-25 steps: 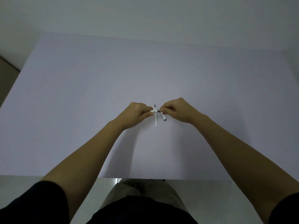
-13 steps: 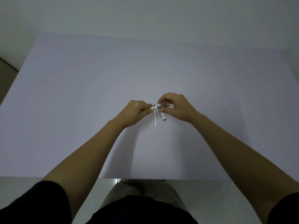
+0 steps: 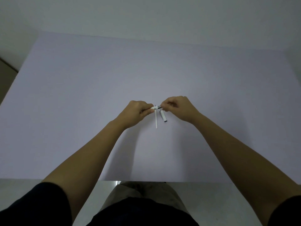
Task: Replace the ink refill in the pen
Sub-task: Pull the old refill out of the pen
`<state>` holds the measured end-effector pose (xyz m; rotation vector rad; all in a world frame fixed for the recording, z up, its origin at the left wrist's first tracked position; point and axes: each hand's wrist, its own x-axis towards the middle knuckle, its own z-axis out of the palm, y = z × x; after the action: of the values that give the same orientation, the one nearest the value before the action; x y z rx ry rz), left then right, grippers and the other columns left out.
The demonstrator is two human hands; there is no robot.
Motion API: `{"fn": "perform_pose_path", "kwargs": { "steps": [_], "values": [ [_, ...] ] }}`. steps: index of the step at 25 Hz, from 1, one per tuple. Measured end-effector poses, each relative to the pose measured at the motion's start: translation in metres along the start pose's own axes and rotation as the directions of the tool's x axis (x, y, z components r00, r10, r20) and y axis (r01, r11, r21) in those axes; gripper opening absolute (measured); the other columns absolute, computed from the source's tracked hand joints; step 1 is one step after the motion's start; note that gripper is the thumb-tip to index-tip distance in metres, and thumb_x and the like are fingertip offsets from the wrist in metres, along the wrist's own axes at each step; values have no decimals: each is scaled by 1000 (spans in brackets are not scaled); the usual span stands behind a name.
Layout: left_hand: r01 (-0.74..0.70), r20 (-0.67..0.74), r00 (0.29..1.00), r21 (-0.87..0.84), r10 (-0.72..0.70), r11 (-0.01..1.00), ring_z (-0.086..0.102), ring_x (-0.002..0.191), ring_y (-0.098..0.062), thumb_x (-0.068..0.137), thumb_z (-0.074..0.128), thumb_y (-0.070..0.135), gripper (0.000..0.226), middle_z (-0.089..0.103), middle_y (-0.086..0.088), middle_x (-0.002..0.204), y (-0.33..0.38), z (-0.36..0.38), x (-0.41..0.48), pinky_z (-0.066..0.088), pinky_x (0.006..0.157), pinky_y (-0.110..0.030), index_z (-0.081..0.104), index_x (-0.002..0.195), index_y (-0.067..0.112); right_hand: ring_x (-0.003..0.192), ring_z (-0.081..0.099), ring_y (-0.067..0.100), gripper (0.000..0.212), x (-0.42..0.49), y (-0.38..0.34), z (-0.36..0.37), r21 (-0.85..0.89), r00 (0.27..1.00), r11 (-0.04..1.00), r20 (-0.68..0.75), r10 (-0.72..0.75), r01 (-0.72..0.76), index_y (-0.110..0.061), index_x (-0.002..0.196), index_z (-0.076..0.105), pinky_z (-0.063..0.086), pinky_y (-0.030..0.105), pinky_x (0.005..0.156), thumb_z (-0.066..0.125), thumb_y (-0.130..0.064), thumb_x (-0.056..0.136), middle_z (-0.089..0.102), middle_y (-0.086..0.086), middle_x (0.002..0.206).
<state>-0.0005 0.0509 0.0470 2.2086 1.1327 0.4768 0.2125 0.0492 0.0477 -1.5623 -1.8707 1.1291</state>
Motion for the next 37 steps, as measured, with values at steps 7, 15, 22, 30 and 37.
{"fn": "perform_pose_path", "kwargs": {
  "steps": [7,15,22,30,37],
  "values": [
    [-8,-16,1000,36,8,999,38,57,-19,95,49,25,25,45,-6,59,-2,-1,2,27,53,-20,61,83,6,67,63,-6,9,3,-3,-2,48,999,997,-8,53,-53,-26,83,68,51,20,75,62,-32,86,68,-14,73],
    [29,-58,998,-6,-29,1000,41,57,-21,94,49,26,27,48,-9,59,-2,-1,6,28,55,-25,64,84,5,80,67,5,14,2,0,8,352,987,931,-89,136,-96,-32,91,64,55,22,80,70,-28,79,69,-8,85],
    [19,-42,999,1,-19,1000,39,57,-19,94,49,25,26,46,-6,59,-5,2,5,28,54,-19,63,84,6,86,68,7,17,1,5,8,460,984,879,-63,169,-122,-32,88,67,52,19,81,72,-20,78,70,-5,91],
    [87,-47,995,-63,-90,994,43,57,-21,94,49,28,27,51,-15,62,-11,10,5,34,57,-21,63,84,7,75,66,6,11,2,4,3,518,973,839,-52,227,-168,-23,87,66,53,17,72,72,-17,79,71,-5,79],
    [266,-4,954,-459,-301,848,59,66,4,94,49,25,30,64,1,86,-8,29,-9,43,66,-2,57,123,31,79,67,3,11,5,-2,6,686,969,716,-69,237,-126,-25,83,67,53,13,71,71,-15,80,73,-11,73]
  ]
}}
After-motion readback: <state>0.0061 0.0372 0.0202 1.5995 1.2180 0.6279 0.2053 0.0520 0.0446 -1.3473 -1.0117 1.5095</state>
